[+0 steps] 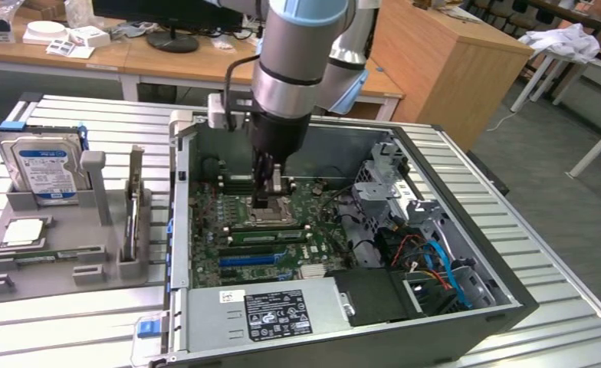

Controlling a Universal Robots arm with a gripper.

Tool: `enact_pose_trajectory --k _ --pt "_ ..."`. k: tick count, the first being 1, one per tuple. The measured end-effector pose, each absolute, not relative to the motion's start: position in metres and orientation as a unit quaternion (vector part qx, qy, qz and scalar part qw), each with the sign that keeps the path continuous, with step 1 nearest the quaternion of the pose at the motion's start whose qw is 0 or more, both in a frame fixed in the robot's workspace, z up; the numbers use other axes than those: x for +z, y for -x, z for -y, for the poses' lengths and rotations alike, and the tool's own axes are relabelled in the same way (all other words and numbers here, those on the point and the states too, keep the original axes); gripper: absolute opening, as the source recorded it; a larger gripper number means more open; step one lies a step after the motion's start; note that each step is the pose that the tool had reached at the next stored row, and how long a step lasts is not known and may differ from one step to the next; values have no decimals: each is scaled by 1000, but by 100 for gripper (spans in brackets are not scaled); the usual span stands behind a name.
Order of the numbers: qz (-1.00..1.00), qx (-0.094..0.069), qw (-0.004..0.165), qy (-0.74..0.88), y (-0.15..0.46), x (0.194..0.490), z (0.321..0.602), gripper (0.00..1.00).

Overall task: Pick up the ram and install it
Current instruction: 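Press down the ram until it locks into place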

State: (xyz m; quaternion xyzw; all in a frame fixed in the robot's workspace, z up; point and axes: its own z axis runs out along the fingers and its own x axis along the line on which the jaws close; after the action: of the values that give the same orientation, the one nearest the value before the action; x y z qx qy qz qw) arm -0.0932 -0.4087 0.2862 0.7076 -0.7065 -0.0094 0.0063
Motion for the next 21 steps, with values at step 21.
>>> enact_pose_trajectory --k 21 --pt "706 -8 7 -708 93 324 409 11"
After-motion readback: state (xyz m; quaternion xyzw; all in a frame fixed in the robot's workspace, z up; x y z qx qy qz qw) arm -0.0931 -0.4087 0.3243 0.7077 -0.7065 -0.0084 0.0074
